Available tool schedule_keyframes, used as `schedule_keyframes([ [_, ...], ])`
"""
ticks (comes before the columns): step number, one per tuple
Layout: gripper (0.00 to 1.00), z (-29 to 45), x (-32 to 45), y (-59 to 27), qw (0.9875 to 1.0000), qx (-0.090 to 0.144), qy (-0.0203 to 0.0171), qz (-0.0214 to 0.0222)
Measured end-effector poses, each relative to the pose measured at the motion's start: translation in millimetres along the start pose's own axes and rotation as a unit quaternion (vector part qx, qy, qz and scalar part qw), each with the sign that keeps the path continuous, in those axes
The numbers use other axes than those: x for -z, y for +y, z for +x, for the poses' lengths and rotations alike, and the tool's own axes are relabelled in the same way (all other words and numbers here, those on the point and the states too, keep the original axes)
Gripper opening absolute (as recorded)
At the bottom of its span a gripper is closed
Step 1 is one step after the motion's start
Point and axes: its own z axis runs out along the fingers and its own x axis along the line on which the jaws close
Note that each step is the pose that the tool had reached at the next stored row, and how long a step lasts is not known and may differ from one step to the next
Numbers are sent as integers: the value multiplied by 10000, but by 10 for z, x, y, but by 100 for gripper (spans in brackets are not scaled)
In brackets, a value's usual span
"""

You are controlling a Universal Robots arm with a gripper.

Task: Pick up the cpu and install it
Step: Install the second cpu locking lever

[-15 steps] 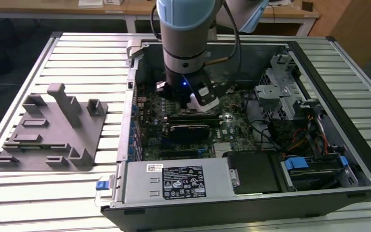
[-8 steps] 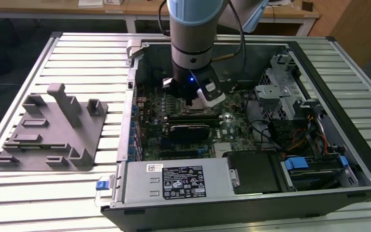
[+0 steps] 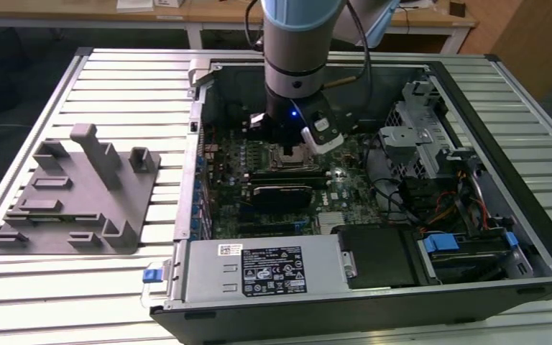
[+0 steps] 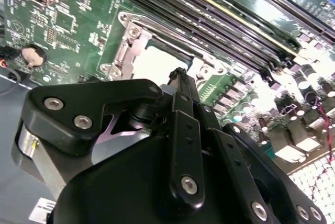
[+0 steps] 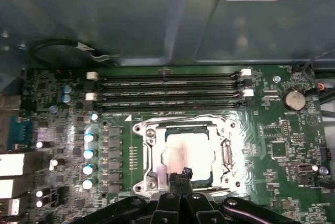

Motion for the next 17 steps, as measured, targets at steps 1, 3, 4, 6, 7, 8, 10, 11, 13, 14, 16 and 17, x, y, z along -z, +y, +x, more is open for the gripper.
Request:
schedule_keyframes([
  [1, 11, -10, -3, 12, 10000, -2, -2, 25],
  [3, 11, -30, -10, 39, 10000, -4, -6, 84],
  [4, 11, -37, -14, 55, 9999, -3, -7, 113],
  [6, 11, -47, -24, 105, 9998, 1, -9, 173],
  [7, 11, -52, -29, 128, 9998, 2, -10, 203],
  [8, 11, -59, -34, 149, 9997, 4, -12, 232],
  [10, 11, -72, -41, 185, 9996, 7, -13, 286],
  [11, 11, -76, -42, 190, 9996, 7, -13, 291],
  [13, 11, -78, -42, 191, 9996, 7, -14, 293],
  [14, 11, -79, -42, 191, 9996, 7, -14, 293],
  [16, 11, -80, -42, 191, 9996, 7, -14, 293],
  [17, 11, -80, -43, 191, 9996, 7, -14, 293],
])
